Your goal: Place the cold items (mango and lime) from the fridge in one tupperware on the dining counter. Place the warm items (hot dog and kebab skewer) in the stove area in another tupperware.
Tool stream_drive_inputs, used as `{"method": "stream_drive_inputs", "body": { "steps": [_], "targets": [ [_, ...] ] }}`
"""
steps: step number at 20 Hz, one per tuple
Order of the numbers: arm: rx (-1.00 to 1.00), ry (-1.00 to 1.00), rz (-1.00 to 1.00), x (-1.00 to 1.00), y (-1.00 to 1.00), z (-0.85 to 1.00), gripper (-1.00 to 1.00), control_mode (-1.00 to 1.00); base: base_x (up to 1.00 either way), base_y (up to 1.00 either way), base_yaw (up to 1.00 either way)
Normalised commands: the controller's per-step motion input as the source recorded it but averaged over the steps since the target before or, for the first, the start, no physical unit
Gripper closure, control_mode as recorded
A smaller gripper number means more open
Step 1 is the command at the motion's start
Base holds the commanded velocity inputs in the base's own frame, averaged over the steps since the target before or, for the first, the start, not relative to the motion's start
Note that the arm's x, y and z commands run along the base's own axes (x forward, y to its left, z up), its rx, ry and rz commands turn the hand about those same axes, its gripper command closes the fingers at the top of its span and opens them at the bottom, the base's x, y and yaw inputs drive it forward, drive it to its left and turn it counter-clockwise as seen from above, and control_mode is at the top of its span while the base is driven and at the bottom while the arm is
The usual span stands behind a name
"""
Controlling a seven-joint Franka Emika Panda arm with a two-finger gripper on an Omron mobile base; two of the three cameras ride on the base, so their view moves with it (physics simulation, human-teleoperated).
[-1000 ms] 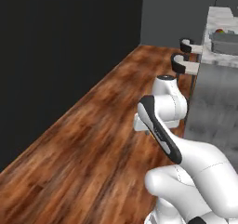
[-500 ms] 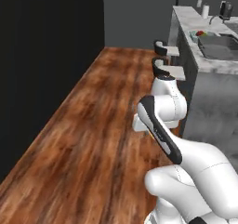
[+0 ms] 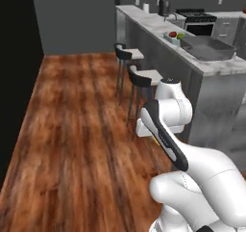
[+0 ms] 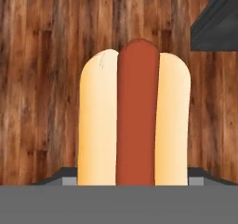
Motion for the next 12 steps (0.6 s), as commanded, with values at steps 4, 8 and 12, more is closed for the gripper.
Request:
{"method": "stream_drive_inputs", "body": {
  "steps": [4, 8, 12],
  "targets": [
    [0.0, 0.0, 0.0, 0.0, 0.0, 0.0, 1.0, 1.0, 0.57, 0.89, -0.6],
    [0.0, 0.0, 0.0, 0.0, 0.0, 0.0, 1.0, 1.0, 0.64, 0.67, -0.68],
    [0.0, 0.0, 0.0, 0.0, 0.0, 0.0, 1.0, 1.0, 0.62, 0.65, -0.69]
  ]
}}
